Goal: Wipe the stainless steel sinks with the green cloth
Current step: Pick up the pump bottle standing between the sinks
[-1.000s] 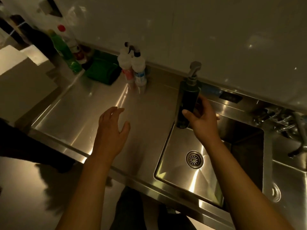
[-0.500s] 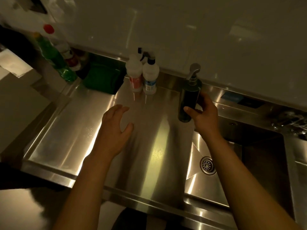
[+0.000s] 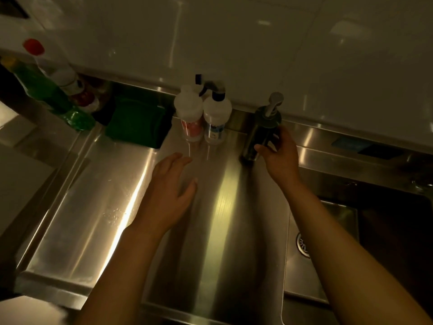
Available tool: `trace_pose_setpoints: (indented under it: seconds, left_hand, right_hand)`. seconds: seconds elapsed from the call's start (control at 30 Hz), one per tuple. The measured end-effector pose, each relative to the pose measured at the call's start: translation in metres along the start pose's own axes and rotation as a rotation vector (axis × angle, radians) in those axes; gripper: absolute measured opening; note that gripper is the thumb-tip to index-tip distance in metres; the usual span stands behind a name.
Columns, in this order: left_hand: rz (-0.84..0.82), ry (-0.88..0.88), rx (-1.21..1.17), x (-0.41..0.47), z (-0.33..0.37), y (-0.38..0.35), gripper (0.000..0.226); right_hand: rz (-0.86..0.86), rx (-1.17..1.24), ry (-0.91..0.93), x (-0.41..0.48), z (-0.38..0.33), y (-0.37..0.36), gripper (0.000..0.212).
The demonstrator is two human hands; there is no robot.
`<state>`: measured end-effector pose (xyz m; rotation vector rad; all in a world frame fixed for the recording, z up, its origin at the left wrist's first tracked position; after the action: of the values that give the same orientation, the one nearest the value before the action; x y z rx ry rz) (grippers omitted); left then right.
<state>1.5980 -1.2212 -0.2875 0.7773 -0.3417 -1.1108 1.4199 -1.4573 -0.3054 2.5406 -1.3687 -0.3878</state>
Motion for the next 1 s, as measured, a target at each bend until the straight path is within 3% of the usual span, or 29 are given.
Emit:
trace_pose_setpoints:
  seconds: [0.43,1.0]
  left_hand:
    - [-0.029,0.059,0.005,0.016,-0.027,-0.001,0.055]
    - [-0.059,0.079,0.007,0.011,-0.038,-0.010,0.055]
  right_hand:
    - [-0.043,-0.028,-0.052,0.061,0.025,-0.024,0.068]
    - [-0.006,0.010,-0.055,0.066,0.019,-0.049,0.069]
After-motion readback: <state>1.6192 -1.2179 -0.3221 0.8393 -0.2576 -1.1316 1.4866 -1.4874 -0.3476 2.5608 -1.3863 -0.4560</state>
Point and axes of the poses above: each hand's wrist, its own x-axis towards the middle knuckle, its own y-axis out of the back of the hand, z = x × y, the point moved 9 cm from there along x, towards the middle knuckle, and after that the axes turned 8 degrees about -z, right-handed, at the moved point
